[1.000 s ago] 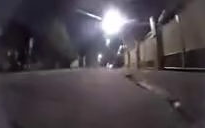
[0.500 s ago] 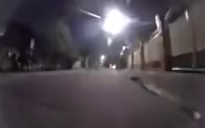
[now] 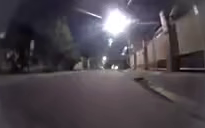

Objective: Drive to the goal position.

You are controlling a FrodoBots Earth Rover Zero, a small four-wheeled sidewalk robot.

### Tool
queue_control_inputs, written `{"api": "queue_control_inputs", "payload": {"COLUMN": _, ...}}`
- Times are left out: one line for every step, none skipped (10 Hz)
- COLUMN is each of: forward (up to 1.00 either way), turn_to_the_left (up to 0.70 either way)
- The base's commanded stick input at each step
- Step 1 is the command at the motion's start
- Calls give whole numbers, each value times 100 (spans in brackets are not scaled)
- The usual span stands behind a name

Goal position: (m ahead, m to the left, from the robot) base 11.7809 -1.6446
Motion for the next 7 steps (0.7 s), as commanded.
{"api": "queue_control_inputs", "payload": {"forward": 70, "turn_to_the_left": -35}}
{"api": "queue_control_inputs", "payload": {"forward": 70, "turn_to_the_left": -35}}
{"api": "queue_control_inputs", "payload": {"forward": 70, "turn_to_the_left": -18}}
{"api": "queue_control_inputs", "payload": {"forward": 70, "turn_to_the_left": 0}}
{"api": "queue_control_inputs", "payload": {"forward": 70, "turn_to_the_left": 0}}
{"api": "queue_control_inputs", "payload": {"forward": 70, "turn_to_the_left": 0}}
{"api": "queue_control_inputs", "payload": {"forward": 70, "turn_to_the_left": 0}}
